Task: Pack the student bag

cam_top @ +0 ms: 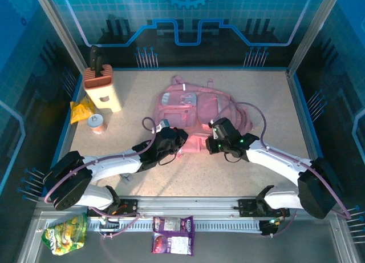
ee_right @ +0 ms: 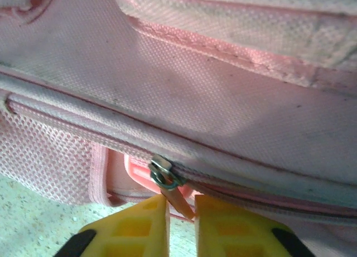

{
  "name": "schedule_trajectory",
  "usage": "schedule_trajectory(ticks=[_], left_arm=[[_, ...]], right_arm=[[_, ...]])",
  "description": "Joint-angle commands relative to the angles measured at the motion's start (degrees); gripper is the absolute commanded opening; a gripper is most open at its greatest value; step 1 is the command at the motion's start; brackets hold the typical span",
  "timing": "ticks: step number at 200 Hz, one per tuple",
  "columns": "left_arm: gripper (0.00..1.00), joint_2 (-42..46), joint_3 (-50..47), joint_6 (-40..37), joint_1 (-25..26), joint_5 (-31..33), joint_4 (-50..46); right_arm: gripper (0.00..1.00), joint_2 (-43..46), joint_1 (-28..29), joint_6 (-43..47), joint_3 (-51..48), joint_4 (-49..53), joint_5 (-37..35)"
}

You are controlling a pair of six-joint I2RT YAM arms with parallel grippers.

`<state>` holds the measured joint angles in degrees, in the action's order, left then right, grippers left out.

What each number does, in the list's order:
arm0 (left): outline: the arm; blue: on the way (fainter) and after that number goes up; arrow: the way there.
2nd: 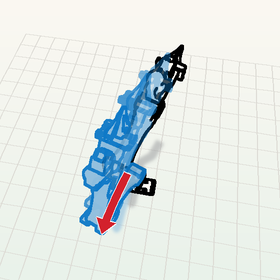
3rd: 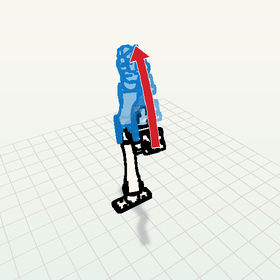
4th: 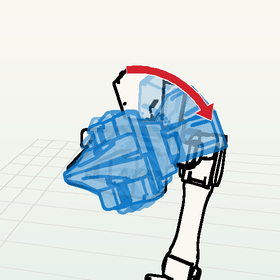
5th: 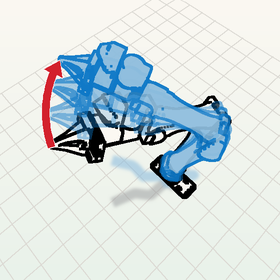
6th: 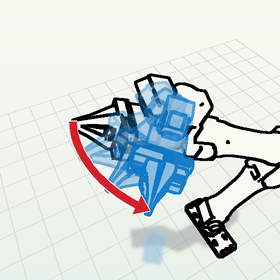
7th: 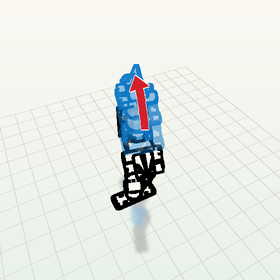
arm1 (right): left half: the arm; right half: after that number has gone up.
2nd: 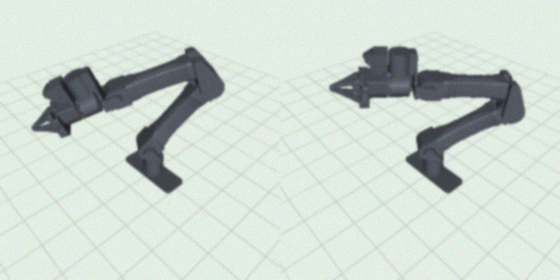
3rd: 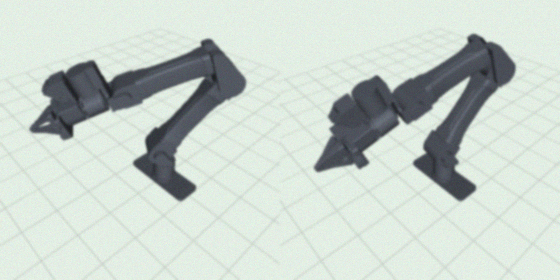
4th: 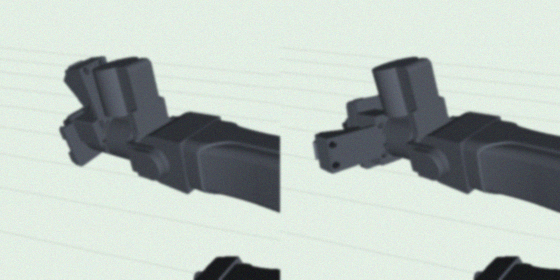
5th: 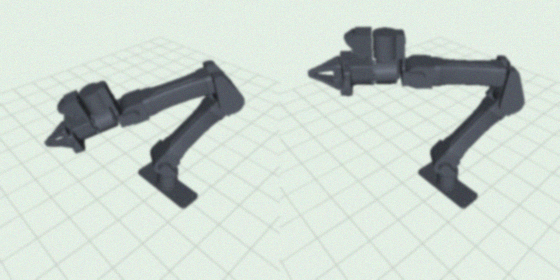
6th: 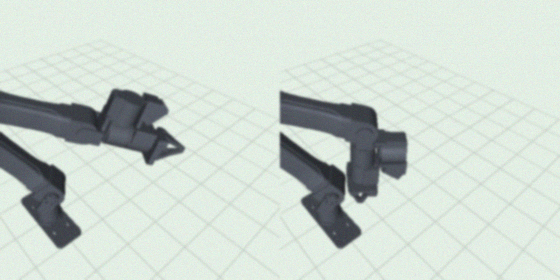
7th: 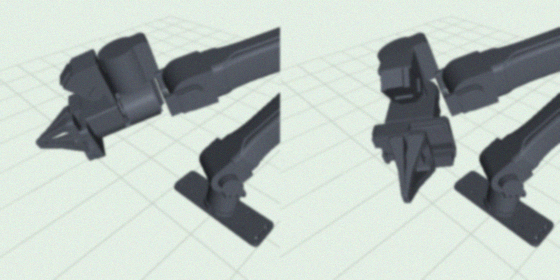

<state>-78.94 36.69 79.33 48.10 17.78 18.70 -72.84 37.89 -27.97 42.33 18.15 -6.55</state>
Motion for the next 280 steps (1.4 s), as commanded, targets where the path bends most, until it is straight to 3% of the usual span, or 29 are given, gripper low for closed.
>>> schedule_trajectory(ticks=[1,53,91,130,200,213,280], left_arm=[[0.00,2.0,0.5,-2.2,-0.9,2.3,1.4],[0.00,0.5,1.2,-2.0,-0.9,1.2,2.4],[0.00,0.3,1.5,-2.2,-0.8,1.2,2.3],[0.00,0.3,1.5,-2.2,-0.9,1.4,2.4],[0.00,-0.6,1.8,-2.0,-0.9,0.9,3.4],[0.00,-0.4,1.7,-2.0,-0.9,1.1,3.4],[0.00,0.9,1.2,-2.6,-0.9,2.0,2.5]], right_arm=[[0.24,1.4,-0.9,1.1,-0.1,3.3,-0.1],[0.49,2.3,-1.0,0.6,2.7,2.7,1.5],[0.57,0.1,-1.1,-1.3,5.3,4.0,6.2],[0.46,-0.9,0.5,-3.5,6.6,6.4,0.7],[0.41,-6.6,4.6,-6.8,11.5,8.6,-8.2],[0.34,-7.3,4.8,-6.6,11.6,7.9,-10.5],[0.19,-6.1,4.7,-4.7,9.5,8.4,-12.8]])
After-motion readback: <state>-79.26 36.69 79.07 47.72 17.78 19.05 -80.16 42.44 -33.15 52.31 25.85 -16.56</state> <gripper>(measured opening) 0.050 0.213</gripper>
